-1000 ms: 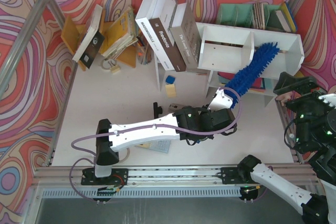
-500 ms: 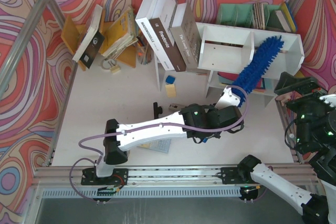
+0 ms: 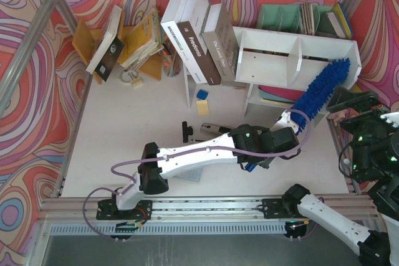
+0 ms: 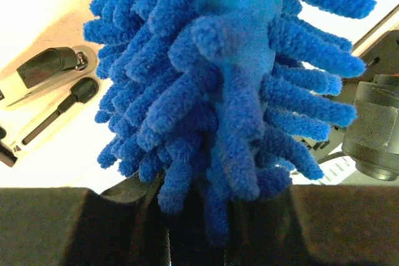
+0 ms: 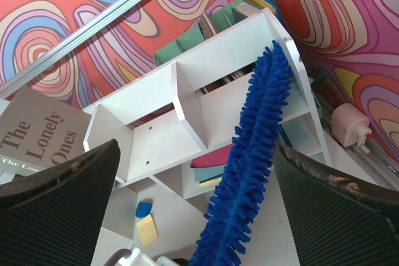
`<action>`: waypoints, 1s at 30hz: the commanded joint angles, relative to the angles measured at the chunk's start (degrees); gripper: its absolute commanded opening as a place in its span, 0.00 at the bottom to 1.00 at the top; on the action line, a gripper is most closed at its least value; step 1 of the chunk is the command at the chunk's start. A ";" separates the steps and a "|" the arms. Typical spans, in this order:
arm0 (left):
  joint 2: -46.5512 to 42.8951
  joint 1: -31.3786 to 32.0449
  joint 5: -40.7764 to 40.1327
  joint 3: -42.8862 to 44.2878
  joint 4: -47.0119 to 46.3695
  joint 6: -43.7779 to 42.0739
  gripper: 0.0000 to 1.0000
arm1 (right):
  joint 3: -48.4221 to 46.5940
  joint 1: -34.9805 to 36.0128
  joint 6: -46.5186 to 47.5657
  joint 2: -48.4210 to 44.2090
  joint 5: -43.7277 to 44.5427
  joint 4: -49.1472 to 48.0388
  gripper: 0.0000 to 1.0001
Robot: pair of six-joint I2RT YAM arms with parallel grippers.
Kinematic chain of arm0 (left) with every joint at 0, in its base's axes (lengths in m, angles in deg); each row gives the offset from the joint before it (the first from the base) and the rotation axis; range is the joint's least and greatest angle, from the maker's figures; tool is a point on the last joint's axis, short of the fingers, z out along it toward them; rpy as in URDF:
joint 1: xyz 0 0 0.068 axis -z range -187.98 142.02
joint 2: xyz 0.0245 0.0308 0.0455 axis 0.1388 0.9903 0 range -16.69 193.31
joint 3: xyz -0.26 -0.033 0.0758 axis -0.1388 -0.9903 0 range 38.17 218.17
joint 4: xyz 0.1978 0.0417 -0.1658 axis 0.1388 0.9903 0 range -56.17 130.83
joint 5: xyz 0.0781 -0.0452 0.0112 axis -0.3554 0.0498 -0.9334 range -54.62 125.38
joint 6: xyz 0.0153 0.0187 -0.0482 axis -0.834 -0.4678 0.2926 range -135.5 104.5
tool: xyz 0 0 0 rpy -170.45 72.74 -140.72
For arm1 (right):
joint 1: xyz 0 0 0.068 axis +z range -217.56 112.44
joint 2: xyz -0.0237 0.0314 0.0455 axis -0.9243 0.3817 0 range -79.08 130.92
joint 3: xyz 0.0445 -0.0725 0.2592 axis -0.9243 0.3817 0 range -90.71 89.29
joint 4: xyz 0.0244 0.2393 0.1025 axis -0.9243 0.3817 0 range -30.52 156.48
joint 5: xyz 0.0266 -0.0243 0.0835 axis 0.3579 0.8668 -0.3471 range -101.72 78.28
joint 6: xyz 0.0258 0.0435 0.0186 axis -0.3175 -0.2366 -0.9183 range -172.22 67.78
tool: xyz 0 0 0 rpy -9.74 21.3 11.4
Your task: Dust the bookshelf with a duster
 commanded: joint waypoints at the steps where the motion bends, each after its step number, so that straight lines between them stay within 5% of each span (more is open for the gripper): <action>1: -1.71 1.19 1.19 0.24 -0.92 -4.17 0.00 | -0.30 0.04 -0.12 0.03 0.84 -0.50 0.99; 16: -12.86 -2.05 -12.45 -17.26 -2.99 2.51 0.00 | 1.22 0.02 -0.19 -0.06 0.68 -1.11 0.99; 30: -1.38 0.57 -1.61 -2.31 -0.97 -3.97 0.00 | 1.02 0.04 -0.78 0.13 0.23 -0.69 0.99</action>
